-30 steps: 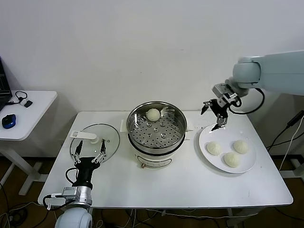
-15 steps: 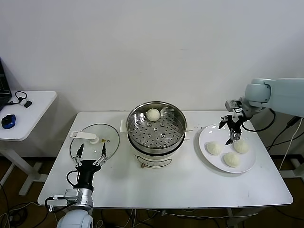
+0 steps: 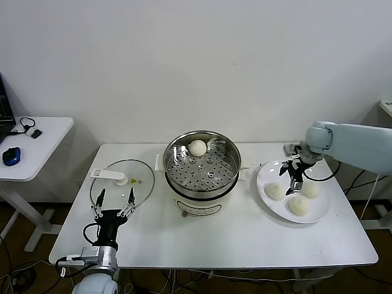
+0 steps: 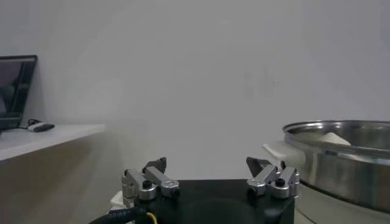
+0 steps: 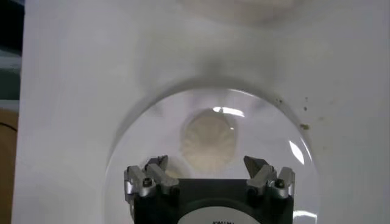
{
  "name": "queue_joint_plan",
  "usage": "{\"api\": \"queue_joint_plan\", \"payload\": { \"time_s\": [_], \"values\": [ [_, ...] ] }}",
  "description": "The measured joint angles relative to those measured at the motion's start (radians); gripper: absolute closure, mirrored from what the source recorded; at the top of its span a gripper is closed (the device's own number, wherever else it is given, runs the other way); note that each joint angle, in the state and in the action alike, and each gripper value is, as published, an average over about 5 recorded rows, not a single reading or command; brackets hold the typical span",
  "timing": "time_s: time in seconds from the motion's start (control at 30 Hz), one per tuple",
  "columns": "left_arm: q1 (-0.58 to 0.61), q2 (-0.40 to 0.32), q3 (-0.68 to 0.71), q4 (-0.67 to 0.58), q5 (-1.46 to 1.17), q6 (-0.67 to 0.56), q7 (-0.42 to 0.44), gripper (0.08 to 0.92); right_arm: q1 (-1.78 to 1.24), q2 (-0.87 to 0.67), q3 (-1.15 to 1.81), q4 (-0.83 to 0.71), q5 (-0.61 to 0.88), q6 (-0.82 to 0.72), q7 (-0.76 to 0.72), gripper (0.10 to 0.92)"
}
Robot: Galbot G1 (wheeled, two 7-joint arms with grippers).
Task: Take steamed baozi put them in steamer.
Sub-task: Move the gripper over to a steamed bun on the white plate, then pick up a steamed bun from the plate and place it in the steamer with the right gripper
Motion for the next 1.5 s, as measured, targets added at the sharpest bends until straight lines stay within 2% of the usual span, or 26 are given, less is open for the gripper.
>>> {"api": "queue_joint_plan", "payload": {
  "time_s": [0.67, 0.8, 1.07, 1.27, 1.5],
  "values": [
    [-0.007, 0.004, -0.006, -0.002, -0.005, 0.004, 0.004, 0.177, -0.172, 0.032, 0.15, -0.121, -0.053, -0.004, 0.026, 0.21],
    [-0.01, 0.007, -0.007, 0.0, -0.007, 0.004, 0.004, 0.177, -0.177, 0.034, 0.159, -0.124, -0.055, -0.007, 0.025, 0.28],
    [-0.01, 0.008, -0.007, 0.0, -0.01, 0.005, 0.004, 0.177, -0.176, 0.029, 0.167, -0.112, -0.061, -0.013, 0.022, 0.494],
    [-0.009, 0.009, -0.006, 0.0, -0.01, 0.006, 0.004, 0.177, -0.124, 0.018, 0.135, -0.068, -0.043, -0.023, 0.012, 0.516],
    [-0.01, 0.016, -0.003, -0.006, -0.009, 0.009, 0.006, 0.177, 0.051, 0.025, 0.028, 0.049, 0.043, -0.046, -0.005, 0.49]
  ]
}}
